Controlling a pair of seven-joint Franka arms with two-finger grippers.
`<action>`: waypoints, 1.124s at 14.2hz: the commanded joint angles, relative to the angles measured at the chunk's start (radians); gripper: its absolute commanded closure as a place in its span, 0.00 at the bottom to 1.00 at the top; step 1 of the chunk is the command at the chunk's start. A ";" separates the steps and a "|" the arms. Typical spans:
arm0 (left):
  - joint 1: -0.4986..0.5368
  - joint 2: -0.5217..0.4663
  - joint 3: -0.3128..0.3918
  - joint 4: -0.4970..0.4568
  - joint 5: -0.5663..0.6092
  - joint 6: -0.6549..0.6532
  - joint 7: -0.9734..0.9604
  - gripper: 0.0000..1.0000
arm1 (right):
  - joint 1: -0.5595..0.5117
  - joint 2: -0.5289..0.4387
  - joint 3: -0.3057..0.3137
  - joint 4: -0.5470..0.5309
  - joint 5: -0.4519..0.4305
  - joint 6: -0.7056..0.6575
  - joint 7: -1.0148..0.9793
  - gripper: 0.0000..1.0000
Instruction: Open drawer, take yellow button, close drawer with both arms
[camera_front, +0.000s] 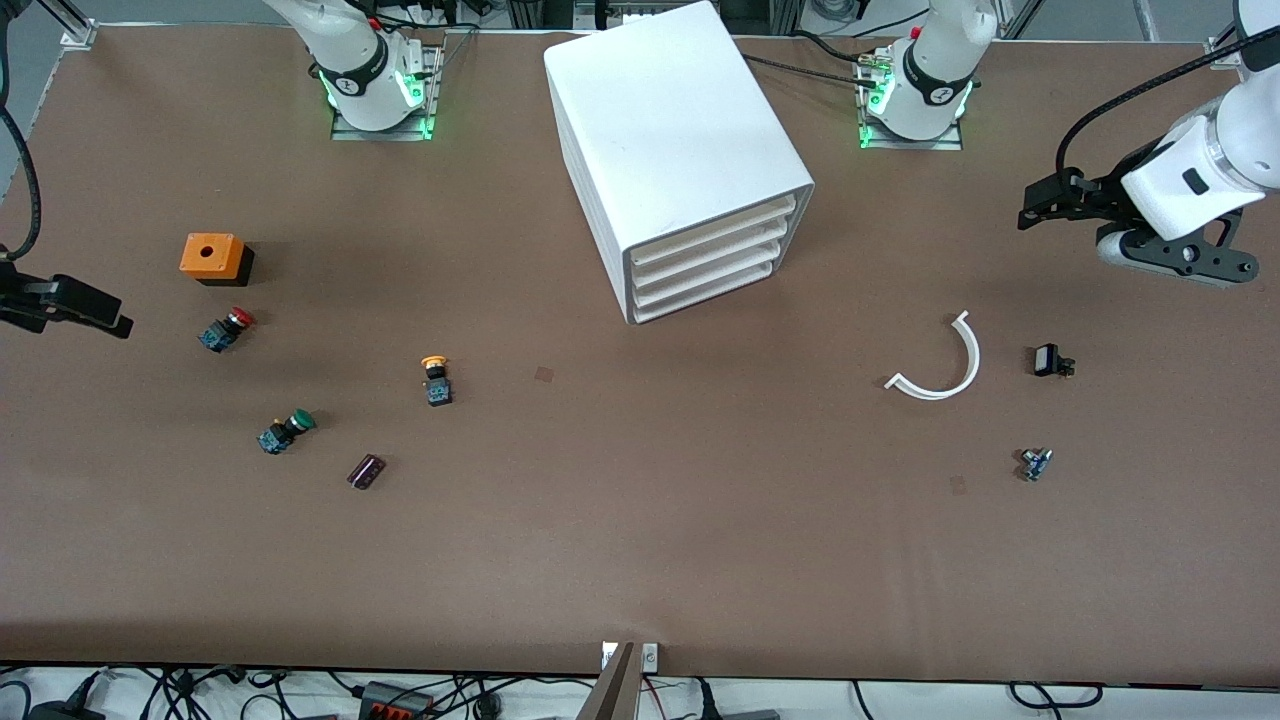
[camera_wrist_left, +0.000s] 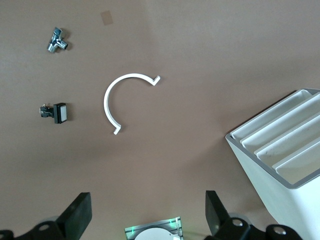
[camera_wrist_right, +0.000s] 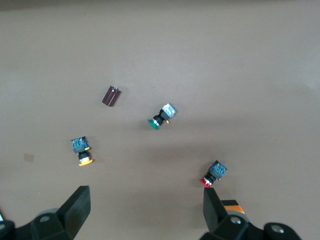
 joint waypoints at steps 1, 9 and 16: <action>0.008 0.017 0.005 0.071 -0.008 -0.015 0.014 0.00 | -0.023 -0.112 0.028 -0.147 -0.017 0.013 0.002 0.00; -0.010 0.059 -0.006 0.078 0.038 0.048 0.010 0.00 | -0.012 -0.198 0.031 -0.254 -0.043 0.036 -0.014 0.00; -0.058 0.068 -0.008 0.081 0.039 0.053 0.010 0.00 | -0.010 -0.194 0.030 -0.250 -0.046 0.053 -0.018 0.00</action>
